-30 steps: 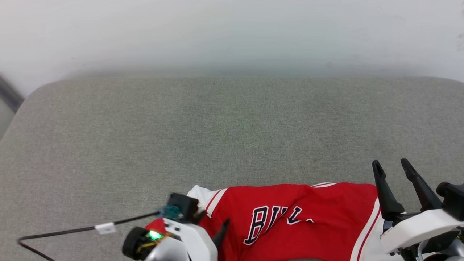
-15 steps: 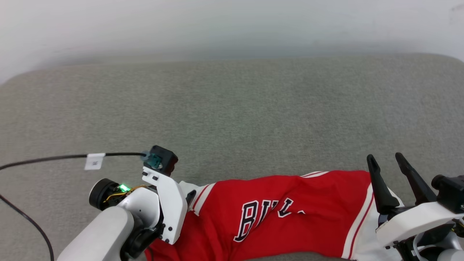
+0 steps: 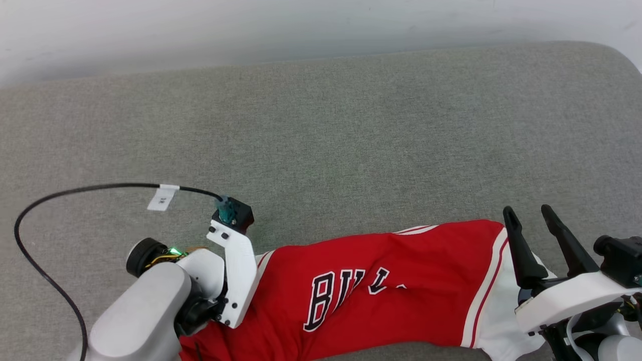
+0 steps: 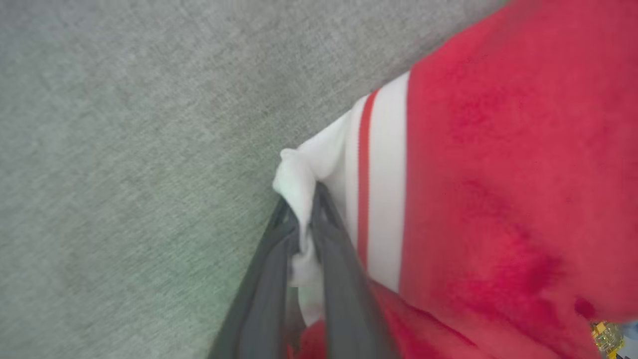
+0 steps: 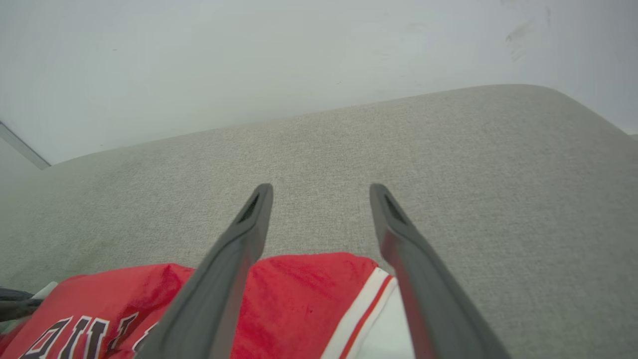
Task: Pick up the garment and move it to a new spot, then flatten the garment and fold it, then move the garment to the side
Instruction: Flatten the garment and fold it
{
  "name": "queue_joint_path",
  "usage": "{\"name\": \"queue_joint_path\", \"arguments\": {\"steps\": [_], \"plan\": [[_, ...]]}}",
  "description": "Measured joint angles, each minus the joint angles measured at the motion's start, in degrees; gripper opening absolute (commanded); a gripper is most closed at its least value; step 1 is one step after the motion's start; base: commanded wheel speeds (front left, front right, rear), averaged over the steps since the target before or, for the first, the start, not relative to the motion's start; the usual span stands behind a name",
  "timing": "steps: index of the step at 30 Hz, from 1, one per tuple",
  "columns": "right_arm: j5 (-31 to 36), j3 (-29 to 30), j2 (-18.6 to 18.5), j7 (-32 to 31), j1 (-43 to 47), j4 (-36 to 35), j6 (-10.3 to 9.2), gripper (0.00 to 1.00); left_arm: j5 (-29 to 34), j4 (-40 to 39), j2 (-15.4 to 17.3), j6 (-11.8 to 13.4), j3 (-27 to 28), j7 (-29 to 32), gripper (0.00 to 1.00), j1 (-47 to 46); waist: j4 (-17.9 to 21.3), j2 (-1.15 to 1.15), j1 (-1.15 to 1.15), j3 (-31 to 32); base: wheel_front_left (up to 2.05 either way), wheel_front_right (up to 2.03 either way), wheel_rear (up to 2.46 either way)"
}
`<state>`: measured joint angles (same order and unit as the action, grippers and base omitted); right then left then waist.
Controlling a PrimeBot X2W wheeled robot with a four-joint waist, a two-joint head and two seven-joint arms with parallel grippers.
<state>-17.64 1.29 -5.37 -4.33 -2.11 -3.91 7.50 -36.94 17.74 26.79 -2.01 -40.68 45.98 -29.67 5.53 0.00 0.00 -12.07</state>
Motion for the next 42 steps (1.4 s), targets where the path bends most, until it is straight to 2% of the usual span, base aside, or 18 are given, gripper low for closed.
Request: {"name": "queue_joint_path", "arguments": {"steps": [6, 11, 15, 20, 24, 25, 26, 27, 28, 31, 36, 42], "plan": [[0.0, 0.7, -0.1, 0.3, 0.0, 0.4, 0.0, 1.0, 2.1, -0.9, -1.2, 3.3, 2.6, -10.3, 0.0, 0.6, -1.3, 0.0, 0.0, 1.0, 0.0, 0.0, 0.0], [0.0, 0.5, -0.3, -0.3, 0.1, 0.5, 0.0, 1.0, 1.5, -4.7, -1.8, 8.4, 8.8, -19.6, 0.0, 0.8, -2.8, 0.0, 0.0, 2.3, 0.0, 0.0, 0.0], [0.0, 0.4, -0.5, -0.8, 0.1, -0.1, 0.0, 1.0, 2.4, -7.8, 0.5, 12.9, 13.4, -24.9, 0.0, 2.5, -4.2, 0.0, 0.0, 2.5, 0.0, 0.0, 0.0], [0.0, 0.6, -0.9, -1.4, 0.1, -0.9, 0.0, 1.0, -0.1, -10.0, 2.0, 18.3, 18.5, -27.8, 0.0, 11.1, -4.7, 0.0, 0.0, 2.0, 0.0, 0.0, 0.0], [-0.1, 1.0, -0.8, -1.7, 0.7, -0.9, 0.0, 1.0, -5.5, -8.2, 0.6, 19.9, 20.6, -27.8, 0.0, 21.7, -4.4, 0.0, 0.01, 1.7, 0.0, 0.0, 0.0], [-0.2, 1.2, -0.8, -1.7, 0.8, -0.8, 0.0, 1.0, -7.0, -8.1, -0.3, 20.2, 21.1, -27.8, 0.2, 23.5, -4.4, 0.0, 0.0, 1.6, 0.0, 0.0, 0.0], [-0.2, 1.3, -0.7, -1.7, 0.9, -0.8, 0.0, 1.0, -8.1, -7.9, -0.9, 20.1, 21.4, -27.8, 0.44, 24.7, -4.4, 0.0, 0.0, 1.7, 0.0, 0.0, 0.0], [-0.2, 1.5, -0.7, -1.7, 0.9, -0.9, 0.0, 1.0, -8.9, -7.6, -1.1, 19.7, 21.9, -27.9, 0.94, 25.0, -4.4, 0.0, 0.0, 1.7, 0.0, 0.0, 0.0], [-0.2, 1.9, -0.7, -1.8, 1.0, -0.9, 0.0, 1.0, -9.8, -7.2, -1.4, 19.1, 22.2, -28.0, 1.0, 25.1, -4.5, 0.0, 0.0, 1.7, 0.0, 0.0, 0.0], [0.1, 2.2, -0.7, -2.1, 1.1, -1.2, 0.0, 1.0, -10.3, -6.2, -1.9, 17.3, 21.8, -28.4, 1.0, 25.0, -5.0, 0.0, 0.0, 2.2, 0.0, 0.0, 0.0], [0.7, 2.3, -0.7, -2.8, 1.4, -1.6, 0.0, 1.0, -7.1, -5.4, -2.0, 17.2, 21.4, -33.8, 1.0, 23.5, -5.5, 0.0, 0.0, 4.1, 0.0, 0.0, 0.0], [1.2, 2.3, -0.5, -3.9, 3.0, -2.1, 0.0, 1.0, -3.1, -8.2, -1.8, 16.9, 21.7, -41.6, 1.0, 21.9, -5.5, 0.0, 0.0, 7.2, 0.0, 0.0, 0.0]]}}
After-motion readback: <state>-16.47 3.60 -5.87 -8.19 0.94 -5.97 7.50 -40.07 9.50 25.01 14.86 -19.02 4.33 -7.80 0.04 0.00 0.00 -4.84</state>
